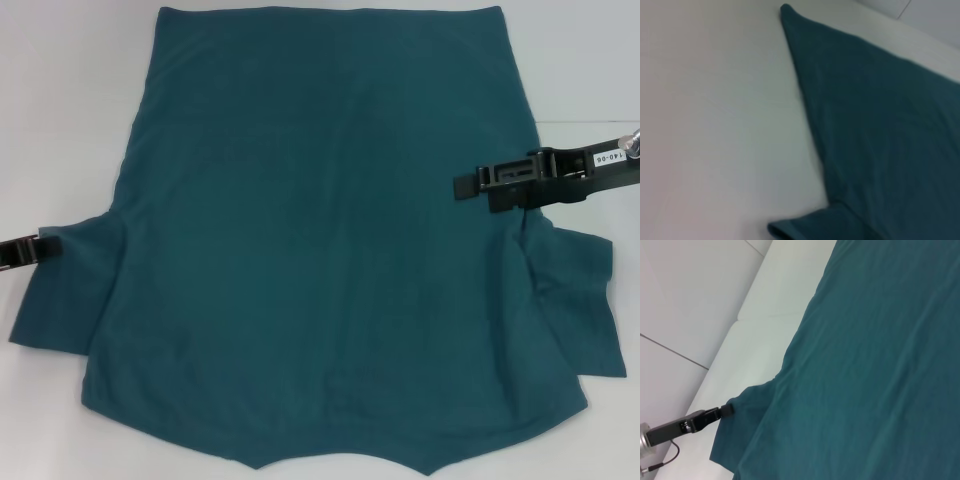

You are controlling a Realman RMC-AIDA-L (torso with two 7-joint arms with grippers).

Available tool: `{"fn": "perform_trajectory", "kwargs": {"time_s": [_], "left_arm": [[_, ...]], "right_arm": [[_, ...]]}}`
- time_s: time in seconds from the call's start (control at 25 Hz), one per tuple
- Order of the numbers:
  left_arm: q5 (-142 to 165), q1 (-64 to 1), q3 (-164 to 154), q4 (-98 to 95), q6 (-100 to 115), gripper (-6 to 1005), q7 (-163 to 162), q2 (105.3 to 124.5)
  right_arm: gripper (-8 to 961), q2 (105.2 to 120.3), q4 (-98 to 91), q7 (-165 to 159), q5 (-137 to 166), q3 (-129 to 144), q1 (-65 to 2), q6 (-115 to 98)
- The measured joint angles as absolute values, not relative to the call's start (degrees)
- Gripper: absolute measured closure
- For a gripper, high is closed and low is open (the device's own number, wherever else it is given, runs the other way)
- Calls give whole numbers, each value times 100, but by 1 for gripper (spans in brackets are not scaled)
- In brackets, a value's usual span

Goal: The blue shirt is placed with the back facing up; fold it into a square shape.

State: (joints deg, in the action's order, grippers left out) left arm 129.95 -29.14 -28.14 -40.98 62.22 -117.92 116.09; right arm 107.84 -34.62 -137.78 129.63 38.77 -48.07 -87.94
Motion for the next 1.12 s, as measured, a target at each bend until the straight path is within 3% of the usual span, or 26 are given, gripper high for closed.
{"fn": "perform_trajectory", "kwargs": {"time_s": [1.12], "left_arm": [[14855,-3563,-3040,-4788,5966,1000,-12847,11473]], "right_arm": [[28,10784,-3547,-13815,12964,3868,-4807,-8816]]}}
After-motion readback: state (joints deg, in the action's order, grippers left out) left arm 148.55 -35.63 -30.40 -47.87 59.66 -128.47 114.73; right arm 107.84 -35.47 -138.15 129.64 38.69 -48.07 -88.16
